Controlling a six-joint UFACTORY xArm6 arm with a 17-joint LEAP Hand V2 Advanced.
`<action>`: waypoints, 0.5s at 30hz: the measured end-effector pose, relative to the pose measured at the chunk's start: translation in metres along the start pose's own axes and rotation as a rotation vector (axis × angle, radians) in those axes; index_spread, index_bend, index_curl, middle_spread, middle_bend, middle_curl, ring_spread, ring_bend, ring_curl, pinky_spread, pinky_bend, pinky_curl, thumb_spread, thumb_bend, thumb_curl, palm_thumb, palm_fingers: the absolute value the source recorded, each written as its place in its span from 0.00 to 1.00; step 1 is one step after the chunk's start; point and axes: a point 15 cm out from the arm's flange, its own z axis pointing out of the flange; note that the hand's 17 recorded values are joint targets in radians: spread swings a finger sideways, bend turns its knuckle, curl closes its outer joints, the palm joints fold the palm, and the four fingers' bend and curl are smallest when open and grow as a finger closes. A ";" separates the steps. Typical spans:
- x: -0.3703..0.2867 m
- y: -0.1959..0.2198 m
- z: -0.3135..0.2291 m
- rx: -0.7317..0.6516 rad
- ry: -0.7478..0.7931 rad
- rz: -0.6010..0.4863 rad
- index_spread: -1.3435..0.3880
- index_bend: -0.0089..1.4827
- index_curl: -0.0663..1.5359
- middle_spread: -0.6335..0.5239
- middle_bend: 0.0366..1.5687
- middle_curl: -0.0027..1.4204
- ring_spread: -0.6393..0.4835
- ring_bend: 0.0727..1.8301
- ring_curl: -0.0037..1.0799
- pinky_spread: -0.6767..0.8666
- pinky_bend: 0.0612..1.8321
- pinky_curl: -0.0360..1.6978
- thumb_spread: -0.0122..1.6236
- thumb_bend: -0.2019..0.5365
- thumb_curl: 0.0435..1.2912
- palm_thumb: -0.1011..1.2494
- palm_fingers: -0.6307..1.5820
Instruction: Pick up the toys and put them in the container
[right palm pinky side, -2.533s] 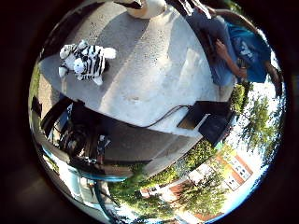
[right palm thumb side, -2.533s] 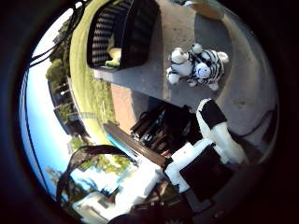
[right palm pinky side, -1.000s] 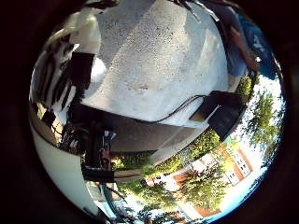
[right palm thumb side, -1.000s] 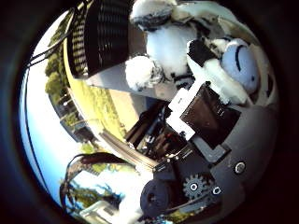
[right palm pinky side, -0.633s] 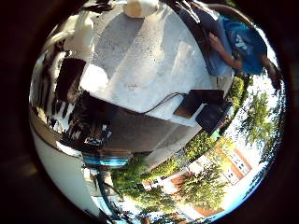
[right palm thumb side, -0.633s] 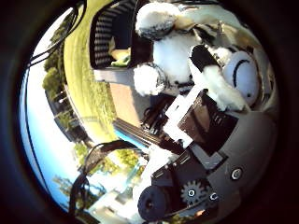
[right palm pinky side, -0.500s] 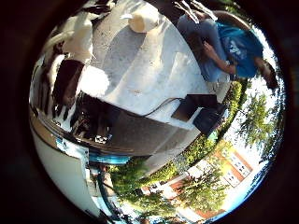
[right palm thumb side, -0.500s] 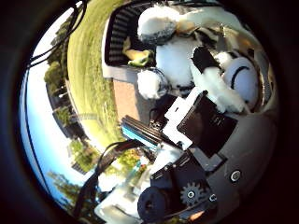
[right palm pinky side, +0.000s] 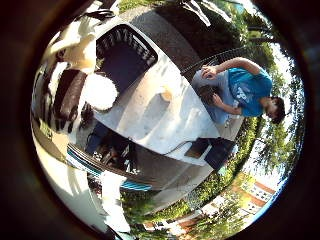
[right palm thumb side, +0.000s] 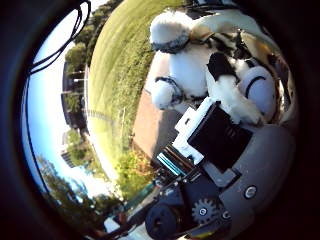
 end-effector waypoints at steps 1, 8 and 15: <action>-0.004 -0.011 0.009 0.011 -0.002 0.007 0.14 0.62 0.04 0.36 0.77 0.77 0.44 0.76 0.82 0.54 0.77 0.64 0.69 0.25 0.60 0.76 0.67; -0.014 -0.088 0.094 0.111 0.005 0.056 0.16 0.68 0.04 0.37 0.76 0.76 0.45 0.75 0.82 0.54 0.75 0.63 0.73 0.25 0.55 0.70 0.67; 0.003 -0.106 0.161 0.088 0.037 0.073 0.44 0.64 0.07 0.46 0.37 0.58 0.64 0.59 0.70 0.62 0.66 0.59 0.74 0.22 0.46 0.63 0.37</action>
